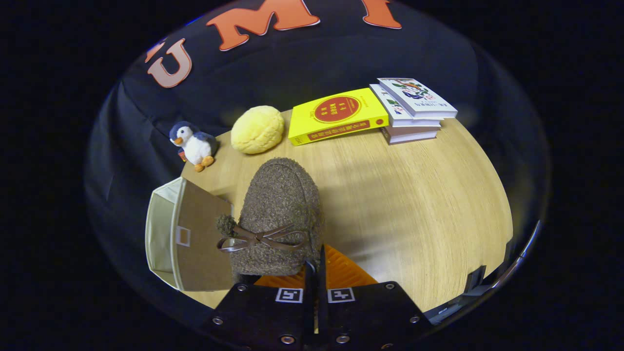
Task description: Open the storage box then place both shoes into the box .Put the left shoe in first, then the right shoe, with the right side of both shoes facing outward in a uniform manner.
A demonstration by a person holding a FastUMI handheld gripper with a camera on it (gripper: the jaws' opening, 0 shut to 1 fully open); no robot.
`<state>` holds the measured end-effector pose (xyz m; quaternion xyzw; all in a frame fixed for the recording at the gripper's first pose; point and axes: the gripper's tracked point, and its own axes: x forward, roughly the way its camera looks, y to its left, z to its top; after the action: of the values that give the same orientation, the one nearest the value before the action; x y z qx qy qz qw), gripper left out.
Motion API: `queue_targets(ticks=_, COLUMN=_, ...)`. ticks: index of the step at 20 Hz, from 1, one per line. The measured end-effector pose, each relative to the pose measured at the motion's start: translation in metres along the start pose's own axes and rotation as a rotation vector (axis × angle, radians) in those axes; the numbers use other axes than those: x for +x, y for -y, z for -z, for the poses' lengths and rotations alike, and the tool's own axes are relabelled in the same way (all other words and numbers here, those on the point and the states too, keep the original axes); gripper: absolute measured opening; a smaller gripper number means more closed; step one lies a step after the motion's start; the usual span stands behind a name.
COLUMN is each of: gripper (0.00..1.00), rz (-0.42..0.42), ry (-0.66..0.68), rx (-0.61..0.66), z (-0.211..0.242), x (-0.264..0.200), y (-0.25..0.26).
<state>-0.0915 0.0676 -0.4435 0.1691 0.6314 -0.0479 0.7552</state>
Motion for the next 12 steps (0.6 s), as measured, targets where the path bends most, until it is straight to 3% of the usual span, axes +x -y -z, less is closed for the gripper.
queue_targets(ticks=12, gripper=0.04, rz=-0.157, ry=-0.004, rx=-0.136, z=-0.016, x=-0.019, y=-0.183)
